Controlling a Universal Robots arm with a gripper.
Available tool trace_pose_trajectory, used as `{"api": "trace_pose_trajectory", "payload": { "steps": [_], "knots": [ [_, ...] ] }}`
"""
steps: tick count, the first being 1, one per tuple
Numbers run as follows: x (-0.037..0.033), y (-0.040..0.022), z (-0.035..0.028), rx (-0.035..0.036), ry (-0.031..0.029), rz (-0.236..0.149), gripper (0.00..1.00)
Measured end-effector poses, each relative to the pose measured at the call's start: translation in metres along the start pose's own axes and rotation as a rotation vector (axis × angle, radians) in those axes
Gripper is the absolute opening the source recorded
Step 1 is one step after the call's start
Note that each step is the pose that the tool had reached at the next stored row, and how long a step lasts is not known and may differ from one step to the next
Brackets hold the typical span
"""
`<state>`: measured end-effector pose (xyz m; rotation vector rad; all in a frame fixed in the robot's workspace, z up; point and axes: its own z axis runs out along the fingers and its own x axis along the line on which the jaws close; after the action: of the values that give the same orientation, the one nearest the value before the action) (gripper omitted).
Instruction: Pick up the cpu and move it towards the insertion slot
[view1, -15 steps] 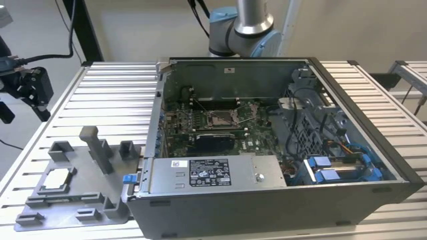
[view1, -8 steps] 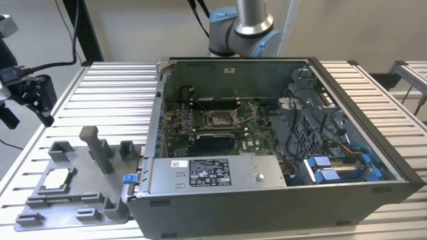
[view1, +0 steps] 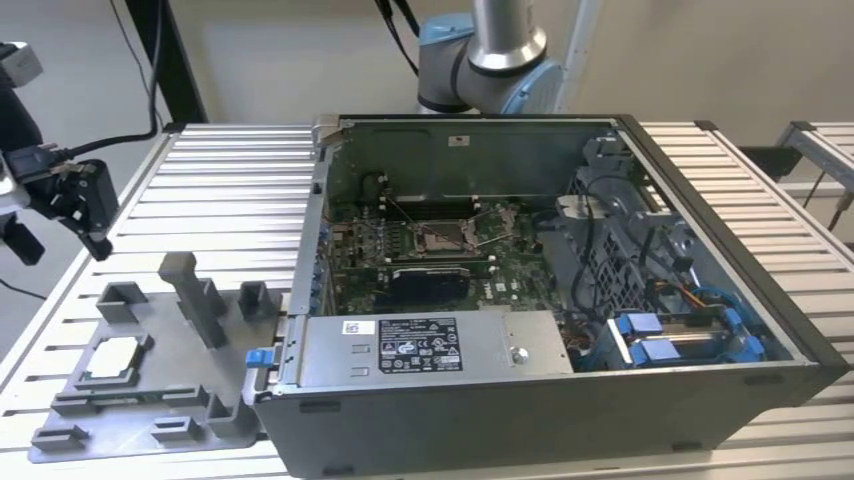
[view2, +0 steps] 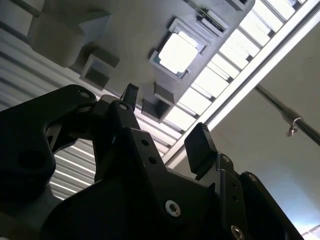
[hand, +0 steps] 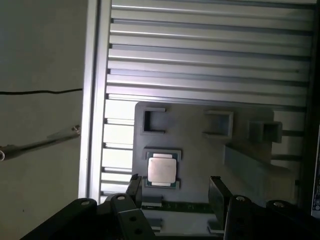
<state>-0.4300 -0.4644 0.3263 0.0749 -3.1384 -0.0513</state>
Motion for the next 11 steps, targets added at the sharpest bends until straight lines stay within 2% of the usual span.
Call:
{"api": "trace_pose_trajectory", "payload": {
  "steps": [11],
  "knots": [
    [0.0000,-0.0001,0.0028,-0.0002,-0.0003,0.000,1.00]
  ]
}}
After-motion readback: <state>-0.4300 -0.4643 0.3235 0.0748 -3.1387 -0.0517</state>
